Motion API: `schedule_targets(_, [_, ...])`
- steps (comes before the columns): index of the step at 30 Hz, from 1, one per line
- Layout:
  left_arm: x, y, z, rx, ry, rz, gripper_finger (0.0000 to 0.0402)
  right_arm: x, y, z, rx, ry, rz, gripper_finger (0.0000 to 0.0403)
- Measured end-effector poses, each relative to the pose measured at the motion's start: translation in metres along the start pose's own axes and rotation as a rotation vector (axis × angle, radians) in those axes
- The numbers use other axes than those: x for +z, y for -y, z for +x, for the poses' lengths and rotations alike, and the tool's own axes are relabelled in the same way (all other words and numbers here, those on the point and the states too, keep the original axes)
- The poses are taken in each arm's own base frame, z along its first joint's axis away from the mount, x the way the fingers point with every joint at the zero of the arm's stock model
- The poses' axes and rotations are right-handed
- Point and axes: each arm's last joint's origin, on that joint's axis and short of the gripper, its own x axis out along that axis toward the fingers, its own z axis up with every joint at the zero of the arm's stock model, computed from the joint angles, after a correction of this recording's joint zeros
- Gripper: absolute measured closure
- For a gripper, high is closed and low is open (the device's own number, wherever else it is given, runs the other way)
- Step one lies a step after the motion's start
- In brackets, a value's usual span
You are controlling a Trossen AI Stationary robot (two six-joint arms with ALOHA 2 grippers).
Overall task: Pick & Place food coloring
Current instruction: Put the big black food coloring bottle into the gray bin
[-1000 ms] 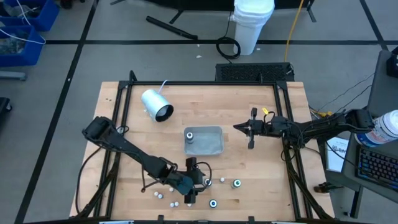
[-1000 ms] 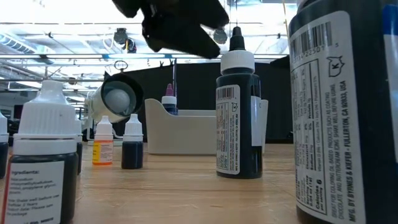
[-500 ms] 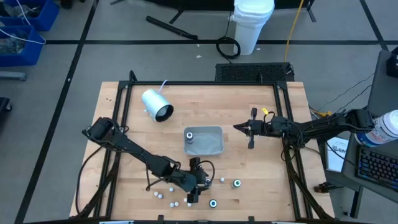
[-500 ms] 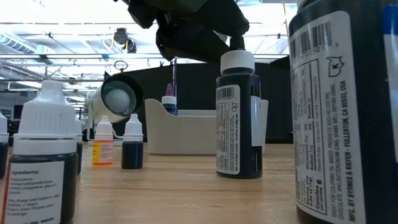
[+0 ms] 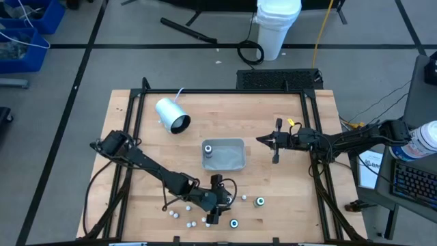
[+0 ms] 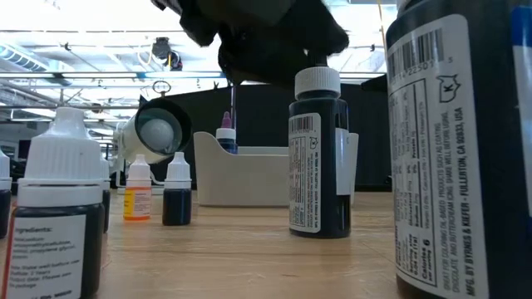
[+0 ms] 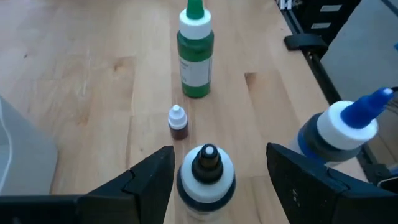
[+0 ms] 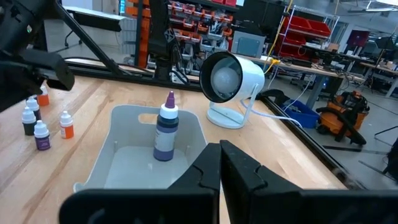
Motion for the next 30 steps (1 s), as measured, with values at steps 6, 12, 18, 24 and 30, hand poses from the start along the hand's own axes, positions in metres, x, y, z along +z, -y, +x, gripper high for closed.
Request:
schedule_targets(6, [0.0004,0.0002,-0.0005,0.001,0.001,0.018,0.0144,0.0,0.0,0.0,0.0,0.0,0.0,0.0403])
schedule_targets(12, [-0.0011,-0.0008,-0.0004,0.023,-0.01,0.033,0.0144,0.0003,0.0,0.0,0.0,0.003,0.0,0.0403])
schedule_targets(18, [-0.0009,-0.0015,-0.0004,0.03,-0.009,0.035,0.0144,0.0003,0.0001,0.0,-0.001,0.003,-0.005,0.0403])
schedule_targets(24, [-0.0013,-0.0047,0.0004,0.043,-0.019,0.034,0.0144,0.0003,0.0001,0.0,-0.001,0.003,-0.008,0.0403])
schedule_targets(30, [-0.0015,-0.0094,0.0015,0.055,-0.031,0.031,0.0144,0.0004,0.0001,0.0,-0.001,0.004,-0.008,0.0403])
